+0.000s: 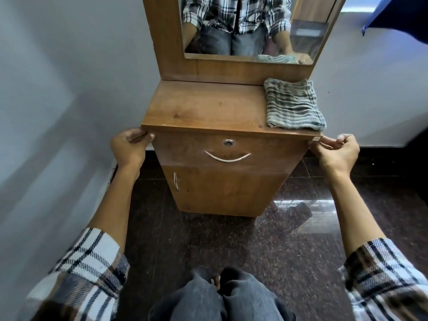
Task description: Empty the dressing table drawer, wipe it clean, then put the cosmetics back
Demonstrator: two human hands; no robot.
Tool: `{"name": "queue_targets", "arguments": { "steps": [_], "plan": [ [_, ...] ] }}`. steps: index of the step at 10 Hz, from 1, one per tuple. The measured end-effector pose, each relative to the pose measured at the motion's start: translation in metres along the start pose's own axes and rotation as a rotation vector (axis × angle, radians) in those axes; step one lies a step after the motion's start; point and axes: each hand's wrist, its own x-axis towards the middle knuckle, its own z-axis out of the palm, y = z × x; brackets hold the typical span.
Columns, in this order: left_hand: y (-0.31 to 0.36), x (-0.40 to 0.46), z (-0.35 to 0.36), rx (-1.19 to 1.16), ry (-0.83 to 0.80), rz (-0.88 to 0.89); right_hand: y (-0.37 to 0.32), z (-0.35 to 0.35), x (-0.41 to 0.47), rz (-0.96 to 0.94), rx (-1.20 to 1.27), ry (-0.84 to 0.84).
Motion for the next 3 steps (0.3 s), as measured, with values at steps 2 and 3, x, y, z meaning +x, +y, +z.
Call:
{"name": "queue_targets", "arguments": {
  "steps": [2, 3],
  "plan": [
    [0.020, -0.010, -0.004, 0.076, 0.012, -0.069, -0.015, 0.000, -0.020, 0.041, -0.011, 0.047],
    [0.038, -0.024, -0.008, 0.094, 0.089, -0.179, -0.034, 0.005, -0.035, 0.102, -0.046, 0.131]
  ]
}}
